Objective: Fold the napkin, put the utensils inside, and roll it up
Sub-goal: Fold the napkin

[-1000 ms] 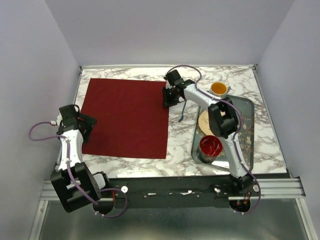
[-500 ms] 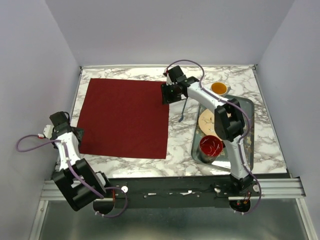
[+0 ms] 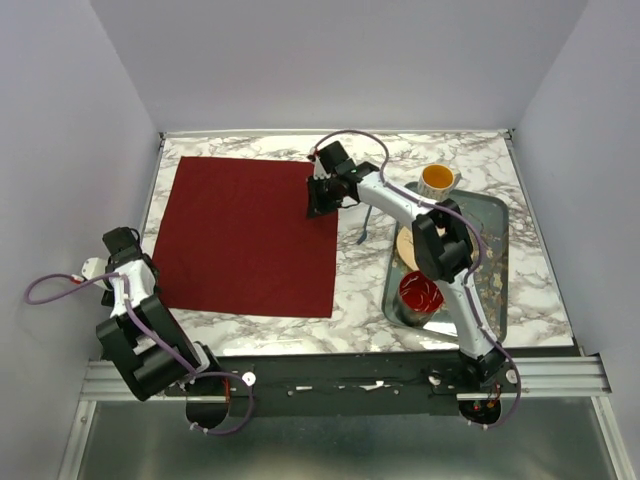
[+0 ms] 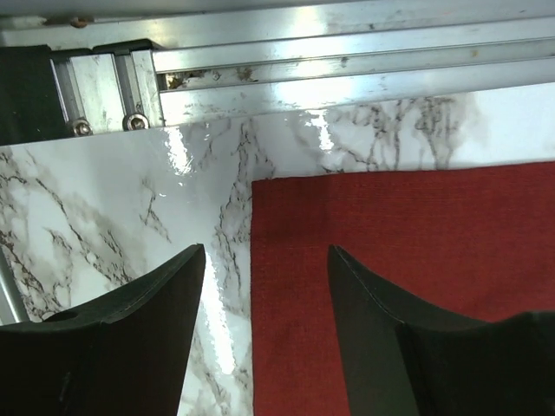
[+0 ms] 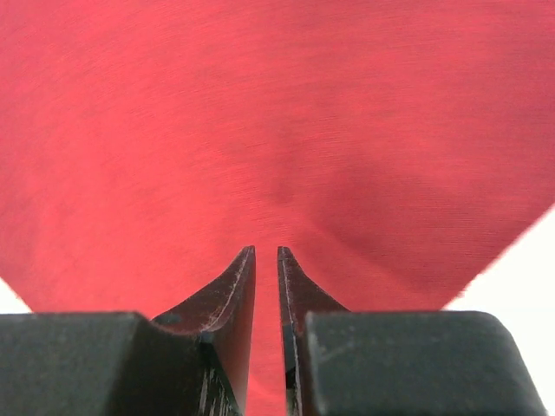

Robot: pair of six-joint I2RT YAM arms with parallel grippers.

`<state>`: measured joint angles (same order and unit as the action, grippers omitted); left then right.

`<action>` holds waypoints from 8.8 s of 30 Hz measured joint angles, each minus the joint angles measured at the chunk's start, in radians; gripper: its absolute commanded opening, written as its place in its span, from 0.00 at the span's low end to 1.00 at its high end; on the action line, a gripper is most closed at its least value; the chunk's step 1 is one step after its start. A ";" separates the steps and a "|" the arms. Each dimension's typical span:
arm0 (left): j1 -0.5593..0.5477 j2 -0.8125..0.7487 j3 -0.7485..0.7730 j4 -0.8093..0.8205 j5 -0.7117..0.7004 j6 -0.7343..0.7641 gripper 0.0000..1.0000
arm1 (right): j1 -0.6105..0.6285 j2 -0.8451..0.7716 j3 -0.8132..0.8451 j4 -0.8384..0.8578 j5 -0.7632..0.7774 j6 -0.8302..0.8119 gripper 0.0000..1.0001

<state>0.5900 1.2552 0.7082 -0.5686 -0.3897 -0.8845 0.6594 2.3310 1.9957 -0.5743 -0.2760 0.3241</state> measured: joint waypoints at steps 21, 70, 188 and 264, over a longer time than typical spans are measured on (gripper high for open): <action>0.039 0.143 -0.020 0.098 -0.026 -0.004 0.51 | -0.084 -0.079 -0.129 0.046 -0.043 0.021 0.24; -0.747 0.470 0.725 0.154 -0.005 0.074 0.00 | -0.188 -0.470 -0.539 0.212 -0.046 0.071 0.25; -0.991 1.220 1.563 0.051 0.261 0.086 0.00 | -0.307 -0.477 -0.562 0.216 -0.032 0.064 0.26; -0.972 1.219 1.577 0.047 0.340 0.163 0.79 | -0.306 -0.446 -0.576 0.265 -0.107 0.064 0.41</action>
<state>-0.3817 2.4741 2.2852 -0.5217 -0.0502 -0.7216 0.3538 1.8847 1.4197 -0.3096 -0.3832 0.3885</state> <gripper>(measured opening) 0.864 0.354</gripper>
